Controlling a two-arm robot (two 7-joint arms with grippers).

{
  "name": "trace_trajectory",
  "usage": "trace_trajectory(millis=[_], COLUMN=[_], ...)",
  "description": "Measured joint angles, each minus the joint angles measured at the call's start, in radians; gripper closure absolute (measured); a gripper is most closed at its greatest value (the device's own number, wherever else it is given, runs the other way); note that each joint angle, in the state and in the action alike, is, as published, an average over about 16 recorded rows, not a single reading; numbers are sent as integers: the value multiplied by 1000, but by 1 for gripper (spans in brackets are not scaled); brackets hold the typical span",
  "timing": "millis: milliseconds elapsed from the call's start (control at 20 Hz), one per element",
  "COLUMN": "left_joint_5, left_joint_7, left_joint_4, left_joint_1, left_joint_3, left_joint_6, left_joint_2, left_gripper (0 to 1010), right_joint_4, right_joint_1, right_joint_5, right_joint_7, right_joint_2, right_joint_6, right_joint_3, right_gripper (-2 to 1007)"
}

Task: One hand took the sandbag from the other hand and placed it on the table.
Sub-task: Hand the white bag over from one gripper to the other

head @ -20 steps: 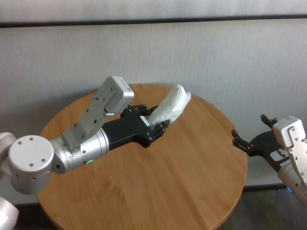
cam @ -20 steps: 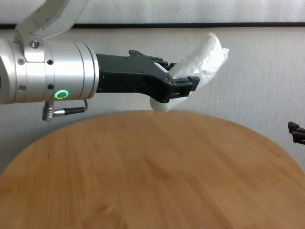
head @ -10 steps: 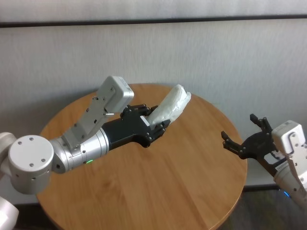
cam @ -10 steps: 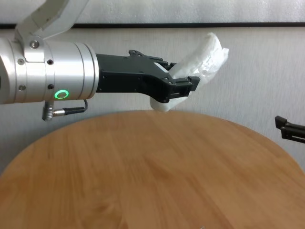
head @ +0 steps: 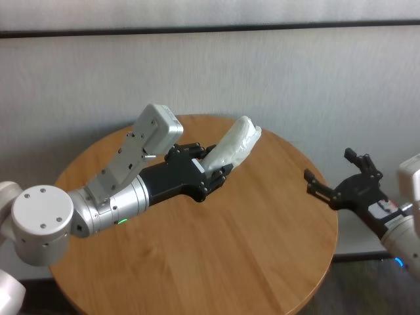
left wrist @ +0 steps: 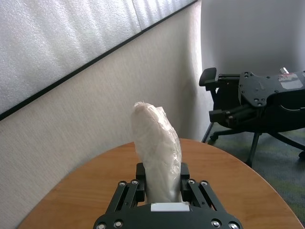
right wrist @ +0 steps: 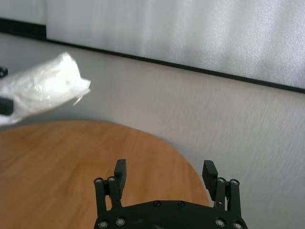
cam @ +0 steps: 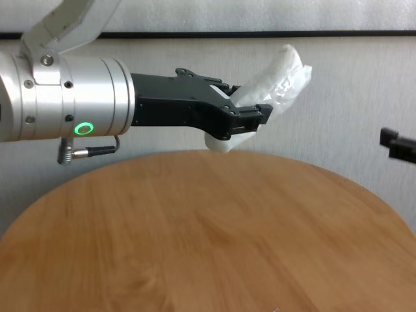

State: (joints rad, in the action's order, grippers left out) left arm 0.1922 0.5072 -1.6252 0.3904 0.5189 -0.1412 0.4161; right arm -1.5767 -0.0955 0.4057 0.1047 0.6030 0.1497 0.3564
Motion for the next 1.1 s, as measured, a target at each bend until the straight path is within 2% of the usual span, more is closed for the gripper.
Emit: trace_trajectory(millis=[300,600,850,1100], left_joint_5=[0,0,0,0], left_joint_7=[0,0,0,0], left_joint_4=[0,0,0,0], left_joint_1=[0,0,0,0], left_joint_3=[0,0,0,0], left_joint_6=[0,0,0,0], left_joint_2=[0,0,0,0], left_gripper=[584,584,584,584], right_joint_4=[-56,-112,-162,-210], right_joint_1=[33,61,81,97], right_joint_5=[149,301,405,492], right_joint_7=[48,85,94,84], right_joint_2=[-26,-60,-90,-116], right_joint_6=[-63,-153,-224,-281], right_joint_3=[-62,-116,-145,-157], right_gripper=[0,0,0,0])
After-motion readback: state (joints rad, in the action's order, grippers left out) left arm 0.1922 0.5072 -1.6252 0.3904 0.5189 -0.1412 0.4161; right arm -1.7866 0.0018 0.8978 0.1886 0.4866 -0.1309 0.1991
